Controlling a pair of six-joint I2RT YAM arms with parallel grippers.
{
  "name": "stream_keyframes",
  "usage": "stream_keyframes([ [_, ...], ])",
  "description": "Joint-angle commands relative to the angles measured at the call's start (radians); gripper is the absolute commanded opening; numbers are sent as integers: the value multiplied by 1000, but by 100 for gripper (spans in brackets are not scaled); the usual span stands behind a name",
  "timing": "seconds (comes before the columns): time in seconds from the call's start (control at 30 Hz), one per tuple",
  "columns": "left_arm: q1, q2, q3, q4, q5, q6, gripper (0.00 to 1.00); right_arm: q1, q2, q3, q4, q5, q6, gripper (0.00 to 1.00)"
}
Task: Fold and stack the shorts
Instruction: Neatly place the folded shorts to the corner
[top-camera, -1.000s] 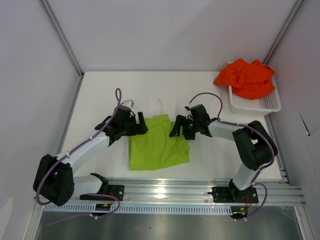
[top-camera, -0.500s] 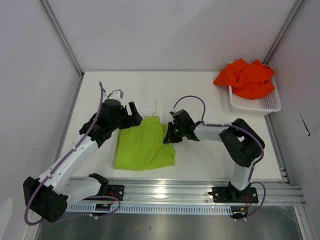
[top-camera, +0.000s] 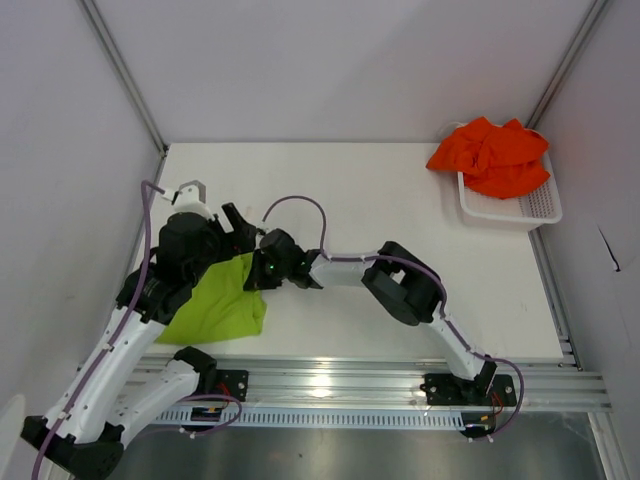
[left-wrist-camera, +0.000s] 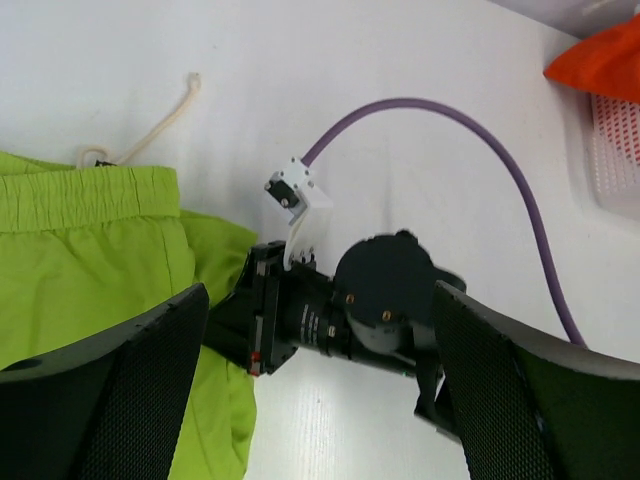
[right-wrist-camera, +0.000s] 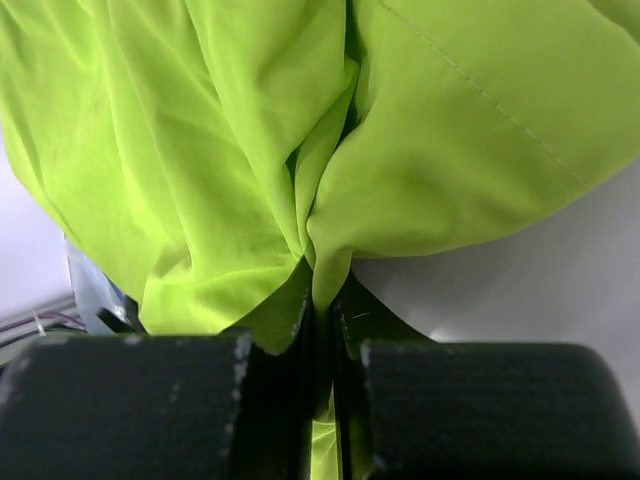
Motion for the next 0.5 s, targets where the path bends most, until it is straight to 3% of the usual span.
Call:
stream_keyframes([
  [0.0,12,-33,-4,-29,-75,-10,94,59,44,5,-36,122,87,6],
  [0.1,13,-40,-1,-33,-81,-13,94,85,32,-46,70,167,158,4],
  [0.2,13,-41,1,-36,-81,-11,94,114,51,-12,72,190,158,4],
  [0.3,13,-38,5,-43,-87,-13,94,114,87,43,56,164,156,13],
  [0.33,13,-38,4,-43,-87,-10,94,110,87,42,67,152,155,23],
  [0.37,13,-40,5,-46,-87,-11,94,105,81,25,73,142,152,41],
  [0.43,15,-43,7,-44,-87,-11,95,99,46,-16,102,153,132,55],
  [0.47,13,-50,7,-46,-89,-13,95,96,-9,-41,102,170,120,78],
])
